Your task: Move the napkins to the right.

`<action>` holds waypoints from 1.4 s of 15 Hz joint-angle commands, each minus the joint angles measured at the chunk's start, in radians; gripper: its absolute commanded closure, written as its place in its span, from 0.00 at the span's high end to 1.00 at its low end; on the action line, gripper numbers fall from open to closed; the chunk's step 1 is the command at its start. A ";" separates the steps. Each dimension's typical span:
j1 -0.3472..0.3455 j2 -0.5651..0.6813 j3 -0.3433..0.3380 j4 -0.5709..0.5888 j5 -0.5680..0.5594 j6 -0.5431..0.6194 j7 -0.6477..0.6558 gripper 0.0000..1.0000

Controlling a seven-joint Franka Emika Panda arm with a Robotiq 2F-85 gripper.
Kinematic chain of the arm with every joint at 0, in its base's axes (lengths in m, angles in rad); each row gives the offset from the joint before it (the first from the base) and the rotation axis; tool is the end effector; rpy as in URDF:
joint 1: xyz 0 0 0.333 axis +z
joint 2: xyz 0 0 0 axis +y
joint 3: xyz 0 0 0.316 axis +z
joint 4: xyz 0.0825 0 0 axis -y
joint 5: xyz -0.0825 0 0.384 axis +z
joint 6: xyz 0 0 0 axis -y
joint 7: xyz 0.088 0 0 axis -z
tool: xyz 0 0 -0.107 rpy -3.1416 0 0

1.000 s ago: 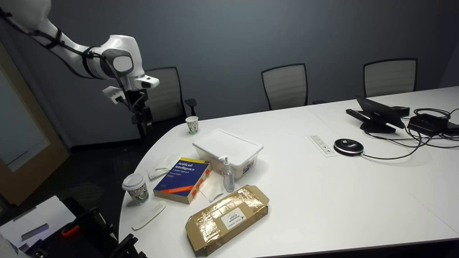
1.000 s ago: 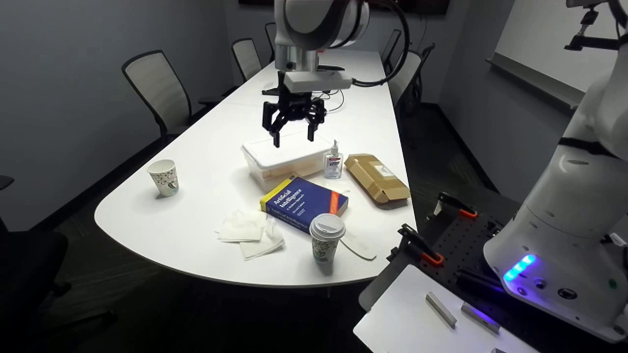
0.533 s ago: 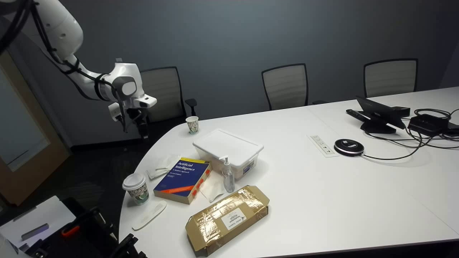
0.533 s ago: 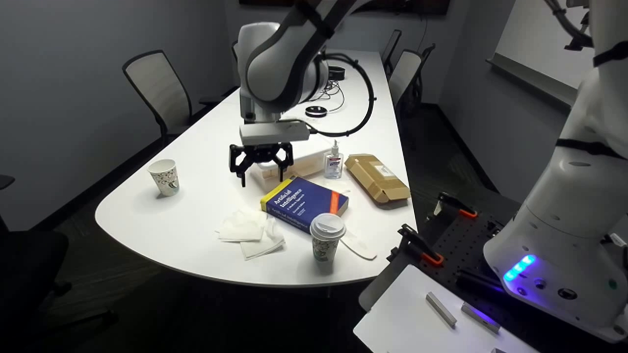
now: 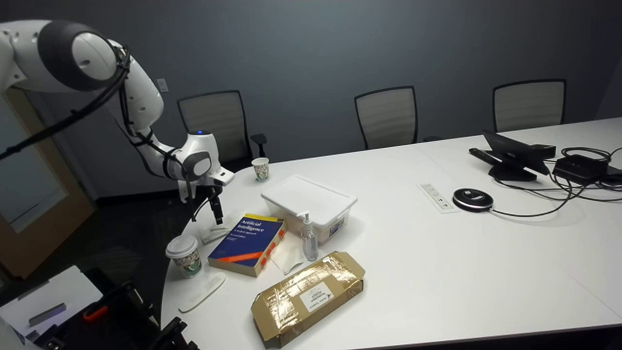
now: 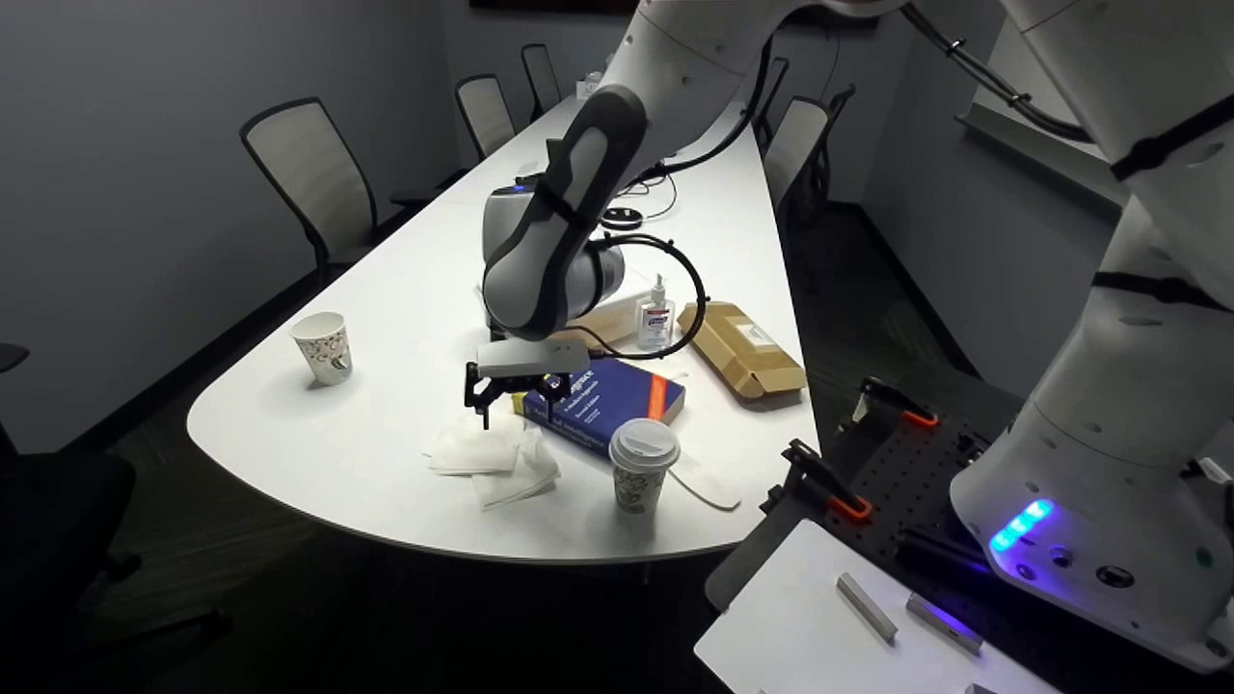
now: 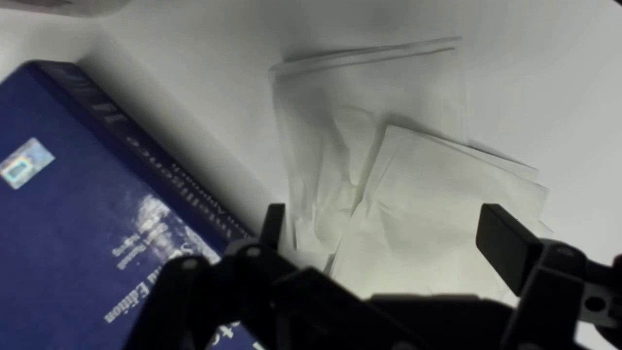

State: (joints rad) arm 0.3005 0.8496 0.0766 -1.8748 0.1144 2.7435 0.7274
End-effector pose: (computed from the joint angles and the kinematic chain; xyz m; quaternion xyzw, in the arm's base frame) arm 0.5717 0.2215 0.0577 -0.9698 0.2383 0.0189 0.0486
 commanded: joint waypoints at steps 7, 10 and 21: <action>0.014 0.197 -0.007 0.243 0.055 -0.084 -0.032 1.00; 0.012 0.224 -0.016 0.259 0.051 -0.114 -0.032 1.00; 0.006 0.255 -0.021 0.318 0.050 -0.150 -0.037 0.21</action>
State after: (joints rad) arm 0.2982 1.0873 0.0672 -1.5872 0.1453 2.6245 0.7068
